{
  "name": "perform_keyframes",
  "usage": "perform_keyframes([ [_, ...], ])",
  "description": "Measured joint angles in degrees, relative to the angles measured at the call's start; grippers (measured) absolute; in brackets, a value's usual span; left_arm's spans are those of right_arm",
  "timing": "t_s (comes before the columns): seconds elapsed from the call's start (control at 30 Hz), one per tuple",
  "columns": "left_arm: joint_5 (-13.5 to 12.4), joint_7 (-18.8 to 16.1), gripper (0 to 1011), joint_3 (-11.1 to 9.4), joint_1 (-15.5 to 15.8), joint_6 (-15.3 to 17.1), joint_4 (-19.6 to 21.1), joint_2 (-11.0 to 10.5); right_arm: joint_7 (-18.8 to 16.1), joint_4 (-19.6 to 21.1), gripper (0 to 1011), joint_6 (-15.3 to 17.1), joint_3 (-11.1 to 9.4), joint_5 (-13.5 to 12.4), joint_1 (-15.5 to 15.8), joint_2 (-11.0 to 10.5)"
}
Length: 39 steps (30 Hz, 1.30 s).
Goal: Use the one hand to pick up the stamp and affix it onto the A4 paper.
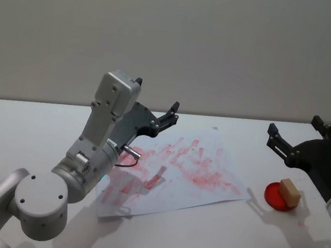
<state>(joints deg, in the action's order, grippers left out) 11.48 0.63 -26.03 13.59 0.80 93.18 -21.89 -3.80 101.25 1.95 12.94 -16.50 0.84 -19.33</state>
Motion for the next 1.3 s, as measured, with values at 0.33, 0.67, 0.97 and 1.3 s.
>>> perform_keyframes([
  [0.33,0.00,0.00,1001,0.00,0.00,0.00,0.00,0.00,-0.03,-0.02,1001,0.00,0.00,0.02,-0.01,0.00],
  [0.67,0.00,0.00,1001,0.00,0.00,0.00,0.00,0.00,-0.03,-0.03,1001,0.00,0.00,0.04,0.00,0.00],
  [0.97,0.00,0.00,1001,0.00,0.00,0.00,0.00,0.00,-0.03,-0.03,1001,0.01,0.00,0.04,0.00,0.00],
  [1.3,0.00,0.00,1001,0.00,0.00,0.00,0.00,0.00,0.27,0.30,1001,-0.16,-0.35,-0.40,0.78,-0.57],
])
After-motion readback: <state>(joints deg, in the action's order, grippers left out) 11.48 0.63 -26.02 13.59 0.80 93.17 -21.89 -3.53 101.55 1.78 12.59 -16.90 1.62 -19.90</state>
